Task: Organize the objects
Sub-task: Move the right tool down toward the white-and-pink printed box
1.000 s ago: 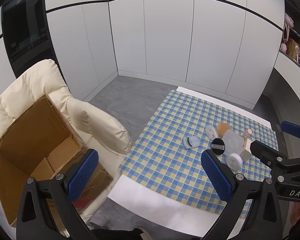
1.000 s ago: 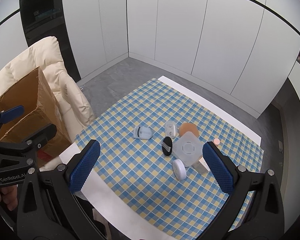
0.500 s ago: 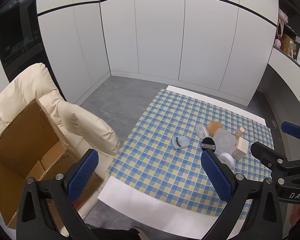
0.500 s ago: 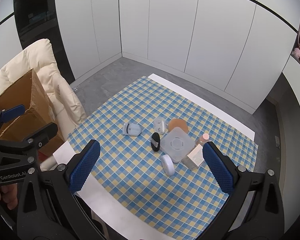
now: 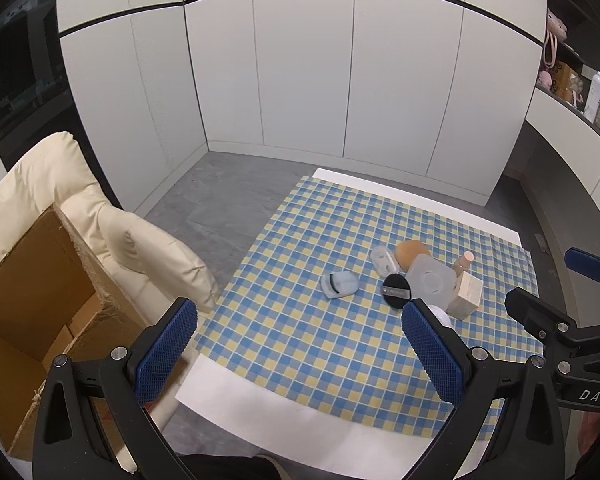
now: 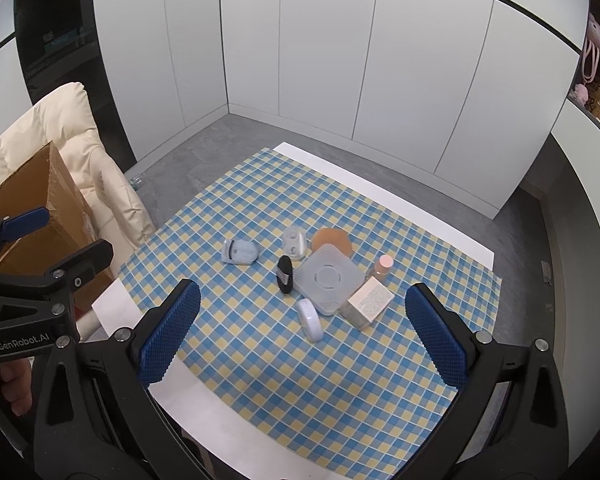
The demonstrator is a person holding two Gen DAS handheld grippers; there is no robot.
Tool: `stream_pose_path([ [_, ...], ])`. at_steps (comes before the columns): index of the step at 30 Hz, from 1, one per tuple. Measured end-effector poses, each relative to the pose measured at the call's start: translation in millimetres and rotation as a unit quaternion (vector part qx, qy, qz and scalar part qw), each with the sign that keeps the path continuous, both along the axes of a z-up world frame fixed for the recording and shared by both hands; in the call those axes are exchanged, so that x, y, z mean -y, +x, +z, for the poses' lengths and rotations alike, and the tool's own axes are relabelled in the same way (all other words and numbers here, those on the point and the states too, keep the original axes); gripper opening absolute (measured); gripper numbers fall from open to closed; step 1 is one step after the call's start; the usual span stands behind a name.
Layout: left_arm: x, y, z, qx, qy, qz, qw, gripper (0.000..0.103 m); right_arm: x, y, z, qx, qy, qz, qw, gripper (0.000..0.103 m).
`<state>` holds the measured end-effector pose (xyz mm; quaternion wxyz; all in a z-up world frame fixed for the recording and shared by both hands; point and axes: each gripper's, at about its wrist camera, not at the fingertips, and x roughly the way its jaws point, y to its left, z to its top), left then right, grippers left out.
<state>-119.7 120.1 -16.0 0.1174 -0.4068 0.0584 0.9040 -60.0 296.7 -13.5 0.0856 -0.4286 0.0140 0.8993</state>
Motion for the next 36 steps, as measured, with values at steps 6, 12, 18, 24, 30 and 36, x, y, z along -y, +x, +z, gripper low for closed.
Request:
stream_pose_path([
  [6,-10,1,-1,0.001,0.003,-0.008,1.0,0.102,-11,6,-2,0.004,0.003,-0.014,1.0,0.103],
  [12,-21,2,-2,0.002,0.01,-0.019,0.9998,0.102,-23,12,-4,0.011,0.0,-0.022,1.0,0.103],
  [18,-36,5,-4,0.0,0.012,-0.033,0.9994,0.102,-42,21,-8,0.015,-0.01,-0.048,0.999,0.103],
  [24,-58,6,-11,0.005,-0.009,-0.057,0.9983,0.102,-70,30,-15,0.02,-0.054,-0.077,0.995,0.103],
  [30,-70,5,-20,0.021,-0.001,-0.056,0.9982,0.102,-84,36,-24,0.027,-0.043,-0.088,0.995,0.103],
  [36,-66,-7,-36,0.058,0.009,-0.04,0.9975,0.102,-84,38,-38,0.044,-0.035,-0.081,0.995,0.103],
])
